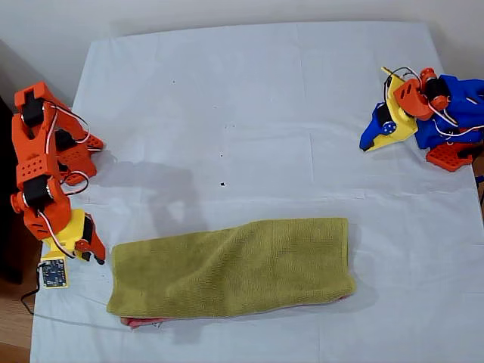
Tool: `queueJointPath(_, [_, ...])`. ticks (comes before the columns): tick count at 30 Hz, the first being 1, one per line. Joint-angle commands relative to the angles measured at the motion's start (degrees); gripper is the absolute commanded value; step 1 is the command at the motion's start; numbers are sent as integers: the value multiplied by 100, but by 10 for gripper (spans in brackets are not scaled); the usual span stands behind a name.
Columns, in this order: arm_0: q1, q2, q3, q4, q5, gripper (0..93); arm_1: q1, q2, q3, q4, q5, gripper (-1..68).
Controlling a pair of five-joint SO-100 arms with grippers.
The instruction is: Fold the towel.
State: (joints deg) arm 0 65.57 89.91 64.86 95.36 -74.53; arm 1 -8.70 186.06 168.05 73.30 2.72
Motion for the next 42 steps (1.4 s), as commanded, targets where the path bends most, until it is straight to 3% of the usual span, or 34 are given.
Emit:
queueJointPath(1, [88,-88,-686,141,70,359,44,1222,571,9,-18,1])
queueJointPath(4, [35,-369,-940,176,211,520,44,1222,571,9,-18,1])
queueJointPath(11, [-193,-686,-1055,-18,316,586,44,1222,571,9,-18,1])
queueJointPath(14, [-246,-729,-844,-272,246,677,44,1222,571,9,-18,1])
queueJointPath(28, [-255,-431,422,-1222,-105,609,44,1222,571,9,-18,1])
queueJointPath(42, [-536,-659,976,-2180,26,657,44,1222,571,9,-18,1])
